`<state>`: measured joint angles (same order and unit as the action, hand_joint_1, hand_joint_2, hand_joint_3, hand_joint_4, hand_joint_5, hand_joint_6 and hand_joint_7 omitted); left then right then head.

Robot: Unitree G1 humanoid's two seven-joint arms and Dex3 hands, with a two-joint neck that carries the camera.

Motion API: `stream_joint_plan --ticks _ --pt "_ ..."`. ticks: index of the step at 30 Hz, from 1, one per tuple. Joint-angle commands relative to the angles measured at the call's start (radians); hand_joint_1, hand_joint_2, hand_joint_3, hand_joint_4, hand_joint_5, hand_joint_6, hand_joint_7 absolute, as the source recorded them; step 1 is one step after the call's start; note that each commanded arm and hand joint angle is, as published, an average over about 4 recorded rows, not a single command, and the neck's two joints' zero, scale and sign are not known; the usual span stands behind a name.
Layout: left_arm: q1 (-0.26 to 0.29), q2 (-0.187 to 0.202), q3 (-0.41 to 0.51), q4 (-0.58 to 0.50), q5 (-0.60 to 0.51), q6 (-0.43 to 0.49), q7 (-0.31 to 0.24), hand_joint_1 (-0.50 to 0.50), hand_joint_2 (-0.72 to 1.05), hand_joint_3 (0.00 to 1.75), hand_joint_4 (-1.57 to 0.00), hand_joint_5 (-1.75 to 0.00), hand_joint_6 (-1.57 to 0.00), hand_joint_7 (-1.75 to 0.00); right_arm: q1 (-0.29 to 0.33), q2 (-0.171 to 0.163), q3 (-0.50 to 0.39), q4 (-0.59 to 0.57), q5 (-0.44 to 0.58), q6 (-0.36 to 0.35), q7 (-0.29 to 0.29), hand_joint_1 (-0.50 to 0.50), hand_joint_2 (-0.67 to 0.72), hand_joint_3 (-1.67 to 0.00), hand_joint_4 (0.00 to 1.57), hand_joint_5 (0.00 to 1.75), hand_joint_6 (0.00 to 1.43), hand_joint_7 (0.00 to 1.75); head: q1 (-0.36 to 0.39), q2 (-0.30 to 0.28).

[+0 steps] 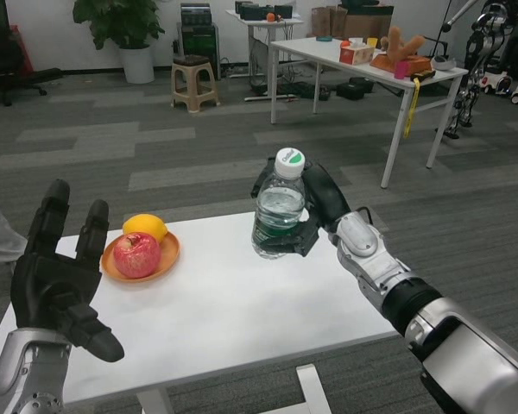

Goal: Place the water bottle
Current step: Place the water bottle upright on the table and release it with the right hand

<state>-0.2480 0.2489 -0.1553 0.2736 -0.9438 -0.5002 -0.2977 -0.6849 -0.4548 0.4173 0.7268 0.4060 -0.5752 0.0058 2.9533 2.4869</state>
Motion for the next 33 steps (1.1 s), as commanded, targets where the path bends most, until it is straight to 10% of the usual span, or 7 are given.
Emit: stream_joint_plan --ticks 1,33 --pt "0.010 0.006 0.006 -0.005 -0.001 -0.009 0.000 -0.50 -0.64 0.09 0.00 0.00 0.00 0.00 -0.015 -0.011 -0.032 0.024 0.011 -0.008 -0.007 0.25 -0.48 -1.51 1.34 0.87 1.00 1.19 -0.004 -0.001" --pt "0.006 0.006 -0.001 0.001 -0.002 -0.009 0.000 -0.50 -0.66 0.07 0.00 0.00 0.00 0.00 0.047 0.033 -0.172 0.326 -0.205 -0.022 0.001 0.25 -0.37 -1.43 1.57 0.97 1.11 1.40 -0.045 -0.033"
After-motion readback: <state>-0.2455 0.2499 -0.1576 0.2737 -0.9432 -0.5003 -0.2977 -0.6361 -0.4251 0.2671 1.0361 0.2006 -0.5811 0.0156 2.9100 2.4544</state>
